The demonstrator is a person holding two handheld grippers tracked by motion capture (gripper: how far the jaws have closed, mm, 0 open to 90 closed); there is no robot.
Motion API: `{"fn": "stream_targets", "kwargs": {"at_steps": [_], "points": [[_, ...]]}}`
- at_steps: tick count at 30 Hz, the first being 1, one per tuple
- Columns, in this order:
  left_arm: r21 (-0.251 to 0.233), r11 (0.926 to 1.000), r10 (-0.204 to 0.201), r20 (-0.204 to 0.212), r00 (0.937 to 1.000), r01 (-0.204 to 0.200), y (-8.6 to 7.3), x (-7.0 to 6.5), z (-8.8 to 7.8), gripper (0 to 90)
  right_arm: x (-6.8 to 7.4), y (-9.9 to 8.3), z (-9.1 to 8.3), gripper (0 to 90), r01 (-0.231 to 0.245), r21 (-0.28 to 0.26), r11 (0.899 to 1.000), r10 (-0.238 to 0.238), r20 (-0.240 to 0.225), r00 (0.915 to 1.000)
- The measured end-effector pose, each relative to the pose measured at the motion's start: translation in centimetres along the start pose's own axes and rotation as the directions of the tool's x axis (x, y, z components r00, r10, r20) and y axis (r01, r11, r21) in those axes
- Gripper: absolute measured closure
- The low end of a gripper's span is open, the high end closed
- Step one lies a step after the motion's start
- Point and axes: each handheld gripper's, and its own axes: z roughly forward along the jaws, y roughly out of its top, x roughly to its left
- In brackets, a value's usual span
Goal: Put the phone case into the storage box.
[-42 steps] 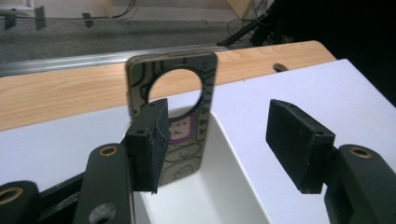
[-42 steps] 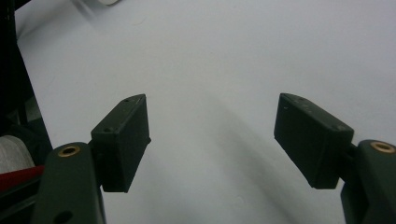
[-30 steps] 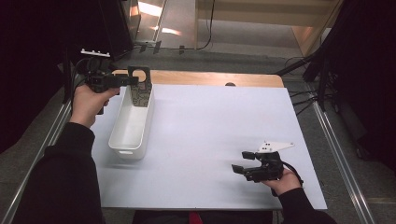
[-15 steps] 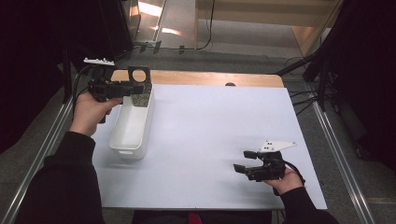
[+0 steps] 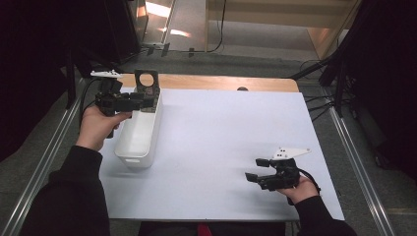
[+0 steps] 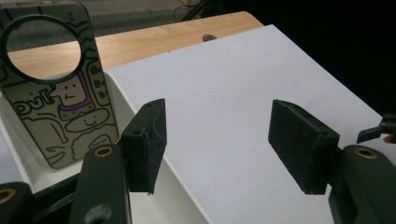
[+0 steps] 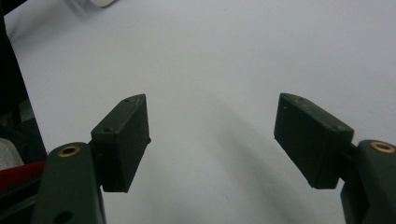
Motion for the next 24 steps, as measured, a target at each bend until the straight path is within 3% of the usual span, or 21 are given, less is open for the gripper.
{"fn": "stream_targets", "kwargs": {"at_steps": [24], "points": [[0.030,0.9993,0.022,0.061,0.9979,-0.024,-3.5,-1.9,1.1,37.1,0.0,0.0,0.3,25.8,0.002,0.009,1.000,-0.002,-0.006,1.0000]]}}
